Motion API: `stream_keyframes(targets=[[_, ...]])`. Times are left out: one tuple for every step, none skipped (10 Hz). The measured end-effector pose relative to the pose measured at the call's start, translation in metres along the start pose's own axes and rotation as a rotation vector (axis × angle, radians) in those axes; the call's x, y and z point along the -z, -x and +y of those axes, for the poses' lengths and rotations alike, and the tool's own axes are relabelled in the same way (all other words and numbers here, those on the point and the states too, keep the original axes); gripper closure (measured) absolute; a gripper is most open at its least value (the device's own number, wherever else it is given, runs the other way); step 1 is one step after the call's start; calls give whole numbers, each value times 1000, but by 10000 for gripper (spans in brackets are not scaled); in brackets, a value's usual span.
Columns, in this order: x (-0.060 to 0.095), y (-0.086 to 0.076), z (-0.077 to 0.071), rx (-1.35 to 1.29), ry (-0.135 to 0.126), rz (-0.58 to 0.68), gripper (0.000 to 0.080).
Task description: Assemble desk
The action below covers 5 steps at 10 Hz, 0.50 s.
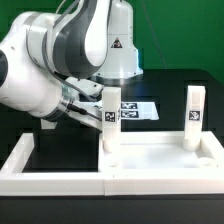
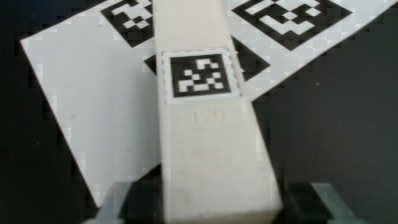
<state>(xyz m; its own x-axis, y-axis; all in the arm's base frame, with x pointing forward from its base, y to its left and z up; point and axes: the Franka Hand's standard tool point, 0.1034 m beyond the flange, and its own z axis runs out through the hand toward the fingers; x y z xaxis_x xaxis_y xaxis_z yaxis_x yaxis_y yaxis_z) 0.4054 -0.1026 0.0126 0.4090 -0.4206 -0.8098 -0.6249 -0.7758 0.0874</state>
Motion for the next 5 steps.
stream_keyframes(targets=[[14, 12, 6, 9, -13, -24, 509], [31, 25, 12, 6, -36, -24, 509], [43, 38, 12, 13, -54, -6, 509], [53, 61, 9, 20, -70, -15, 509], [57, 80, 3, 8, -80, -10, 509]])
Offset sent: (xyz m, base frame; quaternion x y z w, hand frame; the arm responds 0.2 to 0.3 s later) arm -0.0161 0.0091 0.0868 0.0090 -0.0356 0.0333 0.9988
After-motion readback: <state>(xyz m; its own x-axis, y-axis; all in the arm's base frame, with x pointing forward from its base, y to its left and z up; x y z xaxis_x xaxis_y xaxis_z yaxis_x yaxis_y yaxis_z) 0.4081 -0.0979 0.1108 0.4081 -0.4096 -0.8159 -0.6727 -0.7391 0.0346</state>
